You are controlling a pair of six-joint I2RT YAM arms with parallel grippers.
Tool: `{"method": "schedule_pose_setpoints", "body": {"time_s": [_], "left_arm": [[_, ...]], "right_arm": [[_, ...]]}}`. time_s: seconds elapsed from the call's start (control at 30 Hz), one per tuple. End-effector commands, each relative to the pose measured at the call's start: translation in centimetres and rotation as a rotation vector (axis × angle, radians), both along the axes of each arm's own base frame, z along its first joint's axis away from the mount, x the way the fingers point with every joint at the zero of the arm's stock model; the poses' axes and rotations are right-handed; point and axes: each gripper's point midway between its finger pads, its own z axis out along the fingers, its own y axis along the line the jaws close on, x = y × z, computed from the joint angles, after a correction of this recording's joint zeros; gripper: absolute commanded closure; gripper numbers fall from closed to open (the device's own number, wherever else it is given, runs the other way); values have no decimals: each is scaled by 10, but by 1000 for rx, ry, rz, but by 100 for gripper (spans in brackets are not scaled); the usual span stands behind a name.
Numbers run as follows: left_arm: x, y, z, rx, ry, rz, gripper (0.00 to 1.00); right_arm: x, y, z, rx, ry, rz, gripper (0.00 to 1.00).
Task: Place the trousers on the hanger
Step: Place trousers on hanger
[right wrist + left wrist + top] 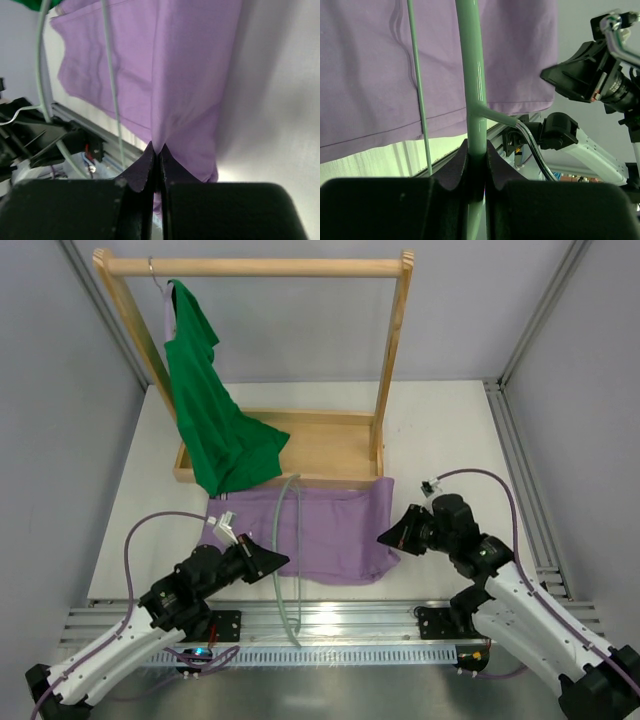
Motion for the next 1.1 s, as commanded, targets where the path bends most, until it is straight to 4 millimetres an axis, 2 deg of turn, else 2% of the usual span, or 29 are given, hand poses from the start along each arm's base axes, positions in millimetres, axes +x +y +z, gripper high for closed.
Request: {"method": "schedule_pose_setpoints", "body": {"time_s": [0.0,0.17,0.2,0.3,0.33,0.4,0.43,0.5,0.53,0.63,0.67,0.8,1.07], "left_arm": [[1,2,-10,11,46,26,100],[1,1,-10,12,43,23,100],[2,1,-10,16,42,25,100],[2,1,-11,19,41,22,100],[2,1,-11,20,42,22,100],[2,1,-10,19,39,22,100],[2,1,-7,14,35,23,100],[2,1,-5,10,31,23,100],[2,1,-4,10,28,19,100],[2,1,-1,13,22,17,100],[2,1,0,14,21,16,100],[2,1,4,11,13,18,100],[4,-1,8,17,5,13,100]], "right_arm": [[10,37,61,149,-114,33,96],[6,84,74,214,-110,86,96],[0,102,71,222,-89,122,96],[4,131,70,240,-89,140,96],[-2,142,69,251,-73,158,96],[2,156,76,275,-85,151,96],[0,165,63,251,-53,151,96],[5,176,62,258,-52,137,96],[3,185,50,243,-27,145,96],[5,205,49,258,-10,146,96],[3,215,43,245,8,155,96],[-5,236,31,232,45,163,96],[-12,246,10,174,64,116,96]]}}
